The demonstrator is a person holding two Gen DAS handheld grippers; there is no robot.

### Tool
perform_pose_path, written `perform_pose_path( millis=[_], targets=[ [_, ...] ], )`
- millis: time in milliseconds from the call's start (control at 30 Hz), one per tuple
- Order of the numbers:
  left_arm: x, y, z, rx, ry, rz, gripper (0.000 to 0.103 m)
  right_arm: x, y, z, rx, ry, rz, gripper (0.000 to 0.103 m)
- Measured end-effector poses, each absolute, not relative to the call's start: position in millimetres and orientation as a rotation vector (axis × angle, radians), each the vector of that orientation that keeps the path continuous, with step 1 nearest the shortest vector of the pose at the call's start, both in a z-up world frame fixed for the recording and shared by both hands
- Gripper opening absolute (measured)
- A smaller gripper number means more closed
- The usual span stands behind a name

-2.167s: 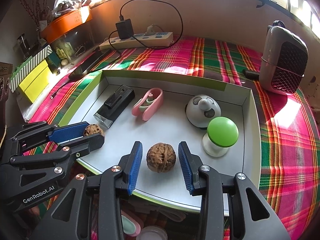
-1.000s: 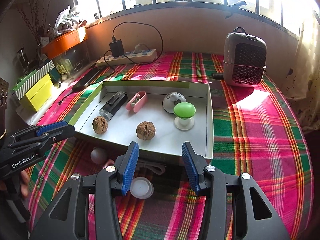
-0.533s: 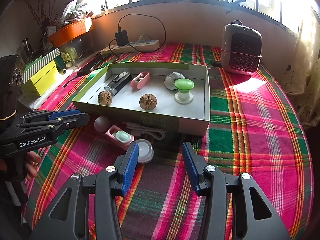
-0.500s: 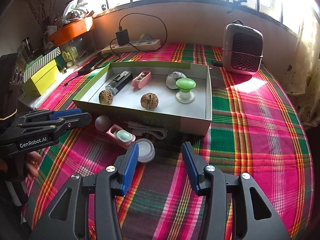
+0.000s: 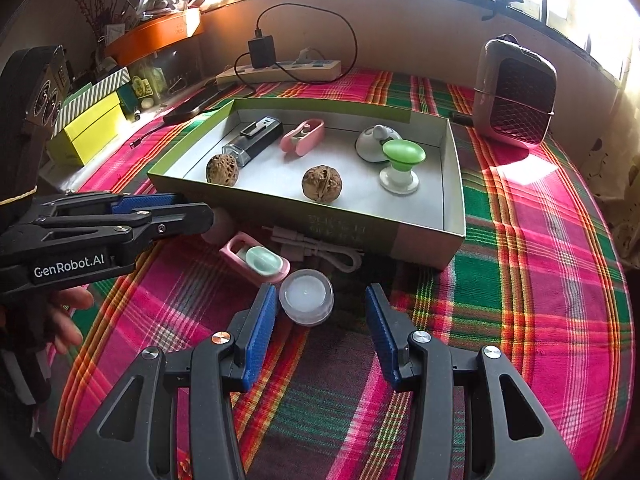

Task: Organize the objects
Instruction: 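Withdraw both grippers toward the white ball-on-stem toy and clear round cup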

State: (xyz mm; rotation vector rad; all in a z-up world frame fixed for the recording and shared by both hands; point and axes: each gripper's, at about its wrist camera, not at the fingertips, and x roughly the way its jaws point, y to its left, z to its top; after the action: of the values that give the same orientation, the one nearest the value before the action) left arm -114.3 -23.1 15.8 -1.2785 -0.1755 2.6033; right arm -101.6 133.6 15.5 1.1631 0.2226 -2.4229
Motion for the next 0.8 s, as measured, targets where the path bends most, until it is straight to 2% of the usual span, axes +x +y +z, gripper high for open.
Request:
perform_pose_path(
  millis=[433,800],
  targets=[
    [-119,-13,14,-1.285,-0.148,2.592,0.036,-110,144,10,1.199,0.283,-2.473,0.047],
    [-120,-5,13,-1.296,-0.117,2.589,0.036,-114,154,11,1.206,0.257,-2.500,0.047]
  ],
)
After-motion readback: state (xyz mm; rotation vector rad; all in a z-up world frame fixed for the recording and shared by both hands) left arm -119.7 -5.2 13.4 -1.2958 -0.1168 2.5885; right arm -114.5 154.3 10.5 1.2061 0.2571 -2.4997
